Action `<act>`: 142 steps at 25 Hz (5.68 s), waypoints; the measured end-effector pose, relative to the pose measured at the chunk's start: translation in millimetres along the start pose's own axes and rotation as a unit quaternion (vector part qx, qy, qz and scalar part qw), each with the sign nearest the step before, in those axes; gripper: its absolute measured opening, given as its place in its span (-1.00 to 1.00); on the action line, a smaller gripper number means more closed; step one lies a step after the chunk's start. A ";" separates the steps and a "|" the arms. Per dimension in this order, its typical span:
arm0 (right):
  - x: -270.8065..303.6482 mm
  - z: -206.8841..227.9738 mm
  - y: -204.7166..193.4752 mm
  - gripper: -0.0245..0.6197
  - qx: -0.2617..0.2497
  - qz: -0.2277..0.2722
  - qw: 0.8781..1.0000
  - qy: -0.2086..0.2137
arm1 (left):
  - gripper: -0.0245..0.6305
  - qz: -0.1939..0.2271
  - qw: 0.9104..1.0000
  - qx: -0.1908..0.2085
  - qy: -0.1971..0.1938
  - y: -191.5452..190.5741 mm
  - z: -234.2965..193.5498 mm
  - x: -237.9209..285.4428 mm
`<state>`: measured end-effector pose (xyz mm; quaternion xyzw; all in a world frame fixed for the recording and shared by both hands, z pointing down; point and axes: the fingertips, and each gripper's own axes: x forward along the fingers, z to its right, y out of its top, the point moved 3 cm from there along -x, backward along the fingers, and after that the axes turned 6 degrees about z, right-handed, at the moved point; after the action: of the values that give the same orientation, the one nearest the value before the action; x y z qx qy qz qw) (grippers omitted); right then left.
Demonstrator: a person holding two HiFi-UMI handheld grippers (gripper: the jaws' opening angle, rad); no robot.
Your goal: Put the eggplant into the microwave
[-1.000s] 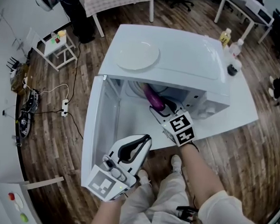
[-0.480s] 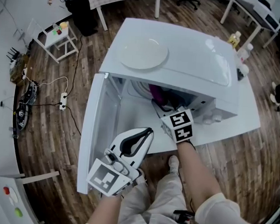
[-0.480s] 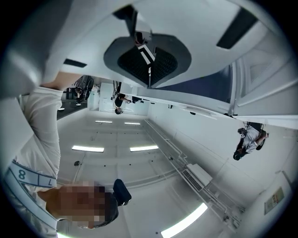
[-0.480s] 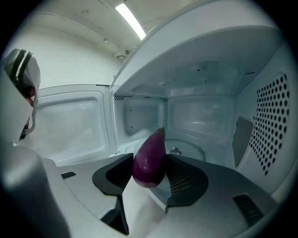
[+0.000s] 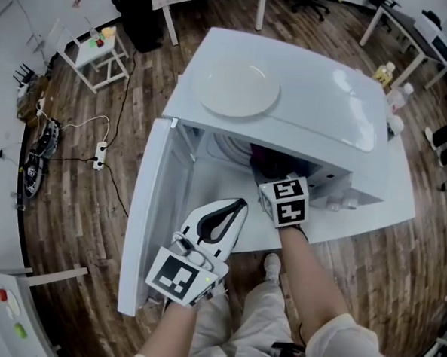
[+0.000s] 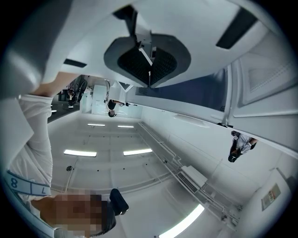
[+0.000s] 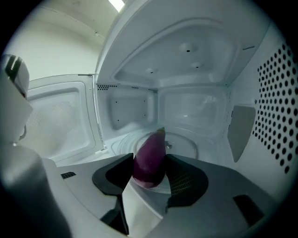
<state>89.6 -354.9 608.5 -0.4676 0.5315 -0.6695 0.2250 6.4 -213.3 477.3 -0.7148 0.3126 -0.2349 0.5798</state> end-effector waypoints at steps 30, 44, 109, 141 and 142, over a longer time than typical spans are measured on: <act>-29.9 -20.8 20.9 -0.02 0.030 0.048 0.998 0.016 | -0.92 0.004 1.000 -0.006 0.031 -6.1 -16.5 21.1; -76.6 -44.8 27.3 -0.02 0.050 0.075 0.995 0.035 | -0.92 0.007 1.000 -0.005 0.026 3.3 -5.8 3.2; -1.0 -7.6 17.3 -0.07 -0.003 0.053 0.997 -0.052 | -0.92 0.015 0.999 -0.020 0.037 -0.7 -22.1 -9.2; -143.0 -78.4 66.7 -0.08 -0.007 0.162 0.986 0.041 | -0.92 0.021 1.000 0.008 -0.007 29.0 20.3 -19.6; -148.0 -80.2 69.3 -0.08 -0.005 0.164 0.986 0.042 | -0.92 0.021 1.000 0.010 -0.009 30.7 22.6 -22.1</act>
<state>75.0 -219.7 487.5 -0.3467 0.6136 -0.6398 0.3066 1.6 -186.0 443.0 -0.7046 0.3199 -0.2190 0.5942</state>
